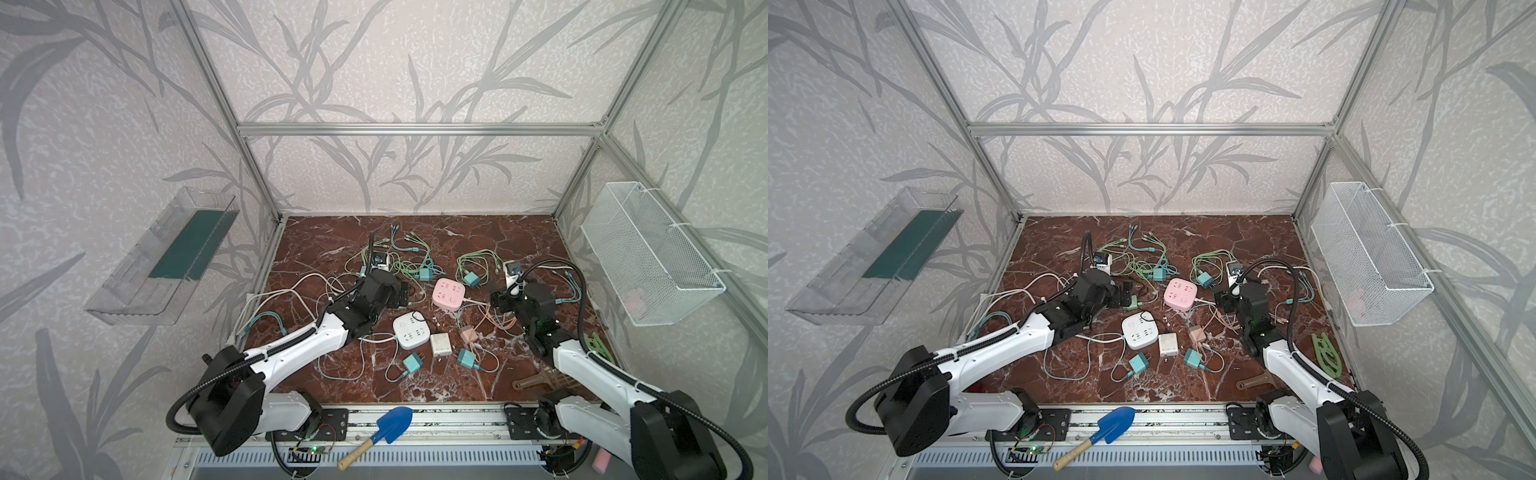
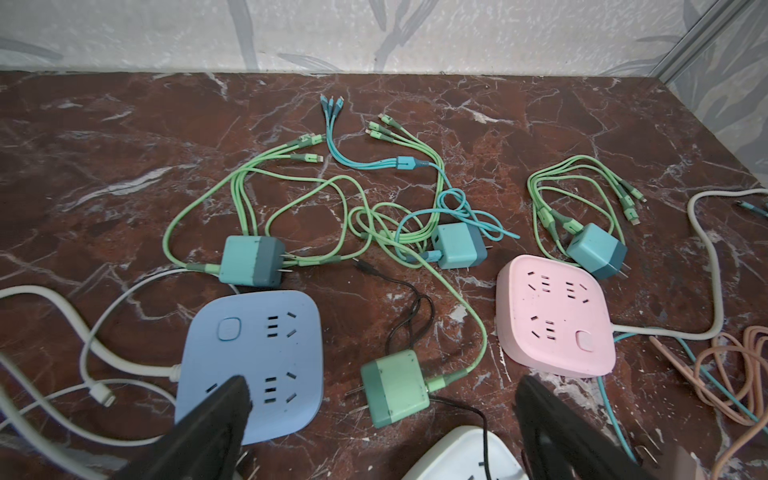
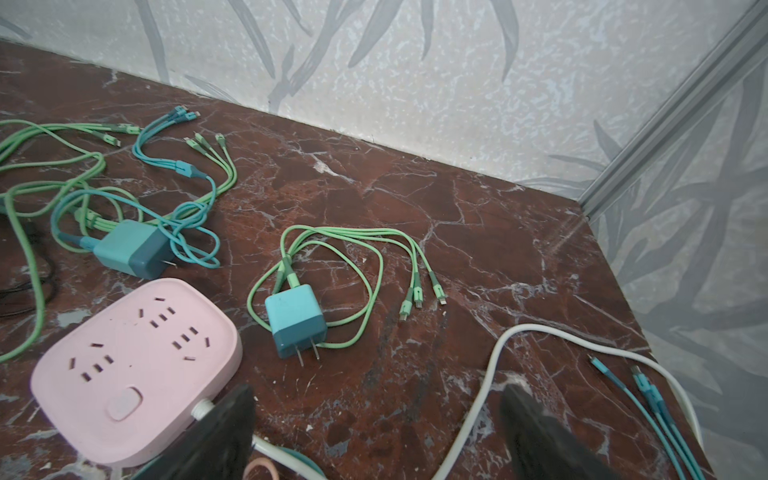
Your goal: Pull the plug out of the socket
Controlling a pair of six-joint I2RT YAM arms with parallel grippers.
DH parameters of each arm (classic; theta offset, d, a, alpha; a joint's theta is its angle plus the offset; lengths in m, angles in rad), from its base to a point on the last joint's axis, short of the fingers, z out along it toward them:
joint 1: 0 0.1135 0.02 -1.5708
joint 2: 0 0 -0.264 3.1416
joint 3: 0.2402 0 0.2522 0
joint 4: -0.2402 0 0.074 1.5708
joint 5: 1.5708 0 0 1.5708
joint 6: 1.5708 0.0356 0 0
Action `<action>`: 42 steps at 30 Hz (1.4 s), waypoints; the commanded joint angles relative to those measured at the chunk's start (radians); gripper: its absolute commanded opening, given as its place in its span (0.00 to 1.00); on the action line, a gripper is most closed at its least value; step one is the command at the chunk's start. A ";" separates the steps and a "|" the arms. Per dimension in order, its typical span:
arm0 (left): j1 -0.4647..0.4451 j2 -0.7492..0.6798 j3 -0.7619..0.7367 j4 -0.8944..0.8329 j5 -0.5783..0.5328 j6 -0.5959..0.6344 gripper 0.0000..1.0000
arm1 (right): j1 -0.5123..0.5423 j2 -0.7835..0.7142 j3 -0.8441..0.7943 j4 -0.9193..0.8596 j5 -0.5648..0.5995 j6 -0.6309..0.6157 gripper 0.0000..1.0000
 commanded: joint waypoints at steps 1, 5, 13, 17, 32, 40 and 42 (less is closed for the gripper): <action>0.003 -0.047 -0.023 -0.005 -0.078 0.032 0.99 | -0.004 0.016 -0.022 0.143 0.081 -0.028 0.92; 0.009 -0.081 -0.040 -0.034 -0.110 0.045 0.99 | -0.025 0.082 -0.066 0.285 0.079 -0.029 0.94; 0.034 -0.146 -0.087 -0.055 -0.133 0.064 0.99 | -0.059 0.320 -0.070 0.531 0.035 -0.026 0.94; 0.055 -0.192 -0.113 -0.077 -0.167 0.091 0.99 | -0.062 0.434 -0.059 0.613 0.010 -0.034 0.94; 0.306 -0.460 -0.456 0.410 -0.402 0.411 0.99 | -0.098 0.533 -0.042 0.651 -0.017 0.002 0.99; 0.447 -0.166 -0.460 0.659 -0.299 0.410 0.98 | -0.121 0.528 -0.014 0.591 -0.033 0.029 0.99; 0.456 -0.083 -0.474 0.790 -0.245 0.460 0.98 | -0.130 0.526 -0.010 0.580 -0.040 0.038 0.99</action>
